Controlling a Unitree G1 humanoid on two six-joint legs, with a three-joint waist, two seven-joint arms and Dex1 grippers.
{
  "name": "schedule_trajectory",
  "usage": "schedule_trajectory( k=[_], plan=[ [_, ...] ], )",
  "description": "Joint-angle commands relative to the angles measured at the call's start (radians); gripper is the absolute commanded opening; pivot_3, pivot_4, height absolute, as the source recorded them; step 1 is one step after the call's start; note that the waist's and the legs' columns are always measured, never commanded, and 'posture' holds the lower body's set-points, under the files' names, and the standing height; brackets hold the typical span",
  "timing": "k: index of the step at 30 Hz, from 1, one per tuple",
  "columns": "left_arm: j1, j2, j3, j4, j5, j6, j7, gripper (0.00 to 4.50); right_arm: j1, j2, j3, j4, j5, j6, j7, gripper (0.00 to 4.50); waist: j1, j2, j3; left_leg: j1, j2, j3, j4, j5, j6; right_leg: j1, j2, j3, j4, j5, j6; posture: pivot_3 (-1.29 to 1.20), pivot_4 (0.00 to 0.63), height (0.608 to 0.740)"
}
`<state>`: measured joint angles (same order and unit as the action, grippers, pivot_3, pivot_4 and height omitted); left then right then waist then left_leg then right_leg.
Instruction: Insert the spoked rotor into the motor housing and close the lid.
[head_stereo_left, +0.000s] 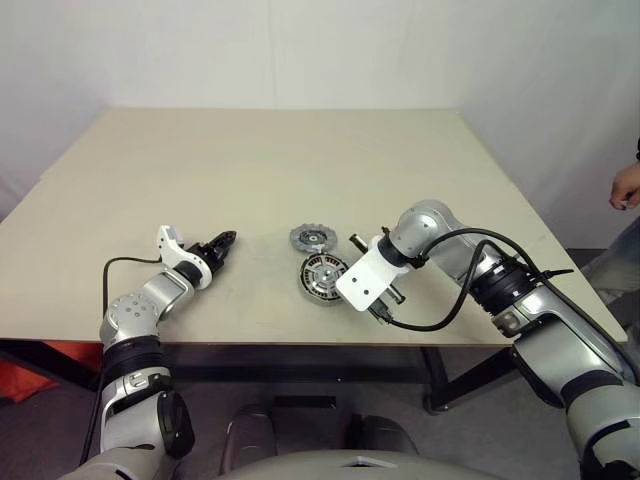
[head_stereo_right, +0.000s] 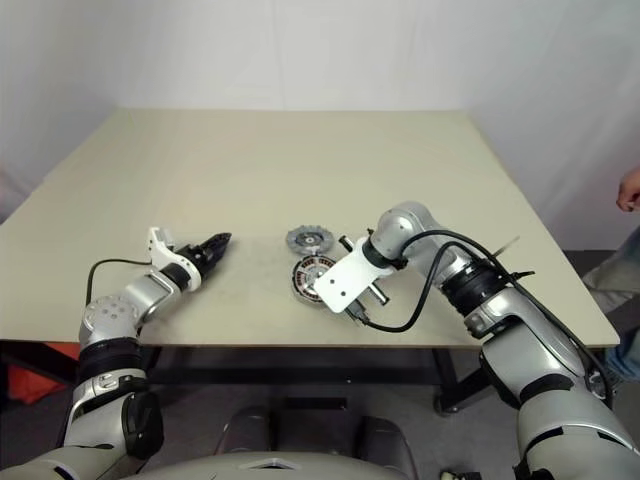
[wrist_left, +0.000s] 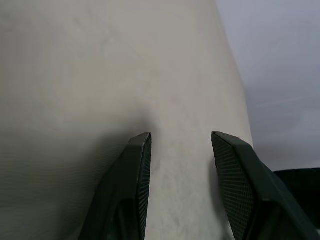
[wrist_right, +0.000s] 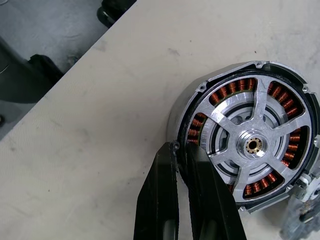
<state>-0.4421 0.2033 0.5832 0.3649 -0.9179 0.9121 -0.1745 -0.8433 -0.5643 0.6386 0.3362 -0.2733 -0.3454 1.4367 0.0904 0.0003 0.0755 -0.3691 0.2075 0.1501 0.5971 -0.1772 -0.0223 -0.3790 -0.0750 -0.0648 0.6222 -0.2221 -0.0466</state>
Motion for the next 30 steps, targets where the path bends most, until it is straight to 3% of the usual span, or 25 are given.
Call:
schedule_trajectory(
  k=[1, 11, 20, 30],
  plan=[
    [-0.011, 0.007, 0.007, -0.029, -0.017, -0.007, -0.006, 2.02, -0.018, 0.008, -0.023, -0.009, -0.001, 0.007, -0.012, 0.03, 0.001, 0.0, 0.0, 0.0, 0.0, 0.0, 0.0, 0.0, 0.0, 0.0, 0.0, 0.0, 0.001, 0.0, 0.0, 0.0, 0.0, 0.74],
    [-0.011, 0.002, 0.008, -0.021, -0.015, -0.016, -0.008, 2.02, -0.032, 0.049, -0.052, -0.011, 0.005, 0.092, -0.046, 0.01, -0.01, 0.0, 0.0, 0.001, 0.0, 0.0, 0.0, 0.0, 0.0, 0.0, 0.0, 0.0, 0.001, 0.0, 0.0, 0.0, 0.0, 0.74],
    [0.009, -0.013, 0.006, -0.03, -0.017, -0.023, -0.007, 2.02, -0.009, 0.157, -0.123, -0.175, 0.104, 0.595, -0.04, 0.01, -0.015, 0.0, 0.0, -0.005, 0.0, -0.001, -0.001, 0.0, 0.0, -0.006, 0.0, 0.001, 0.0, 0.0, 0.0, 0.0, 0.0, 0.74],
    [0.043, -0.018, 0.014, -0.065, -0.029, -0.019, 0.003, 2.02, -0.059, 0.282, -0.157, -0.172, 0.137, 1.103, -0.195, 0.01, -0.011, 0.001, 0.001, -0.006, 0.0, -0.001, -0.002, 0.001, -0.001, -0.007, 0.0, 0.001, 0.0, 0.0, 0.0, 0.0, 0.0, 0.74]
  ],
)
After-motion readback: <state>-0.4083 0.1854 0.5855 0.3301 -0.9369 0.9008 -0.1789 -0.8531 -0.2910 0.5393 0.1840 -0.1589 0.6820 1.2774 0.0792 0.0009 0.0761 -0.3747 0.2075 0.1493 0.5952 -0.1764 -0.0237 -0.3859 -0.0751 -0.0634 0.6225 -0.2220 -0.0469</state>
